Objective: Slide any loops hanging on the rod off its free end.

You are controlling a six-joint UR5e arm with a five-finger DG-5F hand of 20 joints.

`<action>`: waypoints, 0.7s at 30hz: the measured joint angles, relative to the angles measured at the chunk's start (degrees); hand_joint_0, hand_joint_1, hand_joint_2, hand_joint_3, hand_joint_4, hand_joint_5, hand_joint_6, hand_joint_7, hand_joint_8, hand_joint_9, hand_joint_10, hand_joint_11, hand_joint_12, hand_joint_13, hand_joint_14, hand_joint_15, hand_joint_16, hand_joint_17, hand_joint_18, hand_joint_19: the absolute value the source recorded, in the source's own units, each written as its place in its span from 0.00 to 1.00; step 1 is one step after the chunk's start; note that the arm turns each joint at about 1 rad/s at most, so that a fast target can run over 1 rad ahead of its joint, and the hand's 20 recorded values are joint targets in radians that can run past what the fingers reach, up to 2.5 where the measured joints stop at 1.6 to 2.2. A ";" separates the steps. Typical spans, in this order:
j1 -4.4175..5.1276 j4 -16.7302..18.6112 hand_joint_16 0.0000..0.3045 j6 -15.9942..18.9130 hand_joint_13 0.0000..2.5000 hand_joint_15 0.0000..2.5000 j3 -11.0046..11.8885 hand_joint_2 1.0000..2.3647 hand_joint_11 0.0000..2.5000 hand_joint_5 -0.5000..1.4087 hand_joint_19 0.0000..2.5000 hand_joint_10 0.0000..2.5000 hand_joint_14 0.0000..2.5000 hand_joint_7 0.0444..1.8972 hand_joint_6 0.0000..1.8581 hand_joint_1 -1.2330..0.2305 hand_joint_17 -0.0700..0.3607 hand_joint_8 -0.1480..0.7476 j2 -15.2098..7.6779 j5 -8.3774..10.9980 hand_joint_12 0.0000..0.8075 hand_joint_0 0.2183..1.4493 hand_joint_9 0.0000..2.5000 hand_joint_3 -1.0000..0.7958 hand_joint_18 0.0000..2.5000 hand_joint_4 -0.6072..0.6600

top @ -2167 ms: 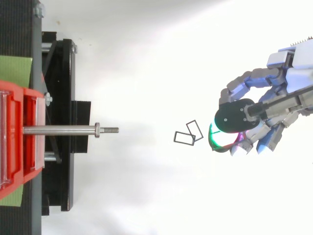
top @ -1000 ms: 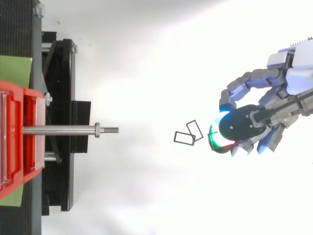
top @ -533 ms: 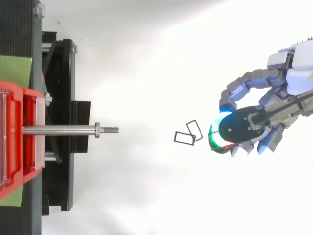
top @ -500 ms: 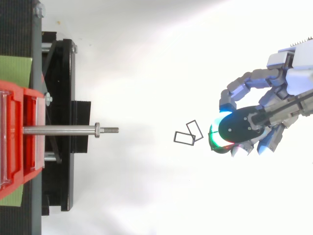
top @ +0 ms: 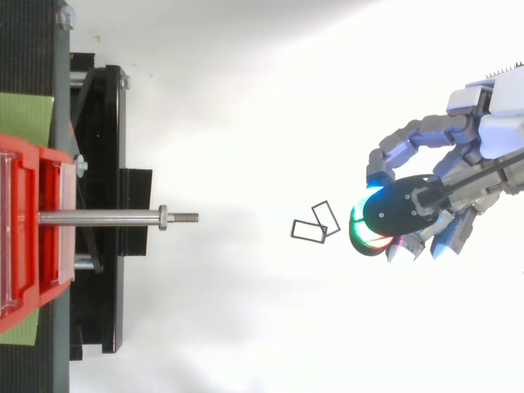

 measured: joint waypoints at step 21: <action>-0.08 -0.83 0.15 -0.18 0.38 0.09 0.16 0.01 0.19 0.19 0.17 0.01 0.00 0.60 0.49 0.33 0.41 0.50 1.76 0.17 0.37 0.31 0.41 0.49 0.40 0.42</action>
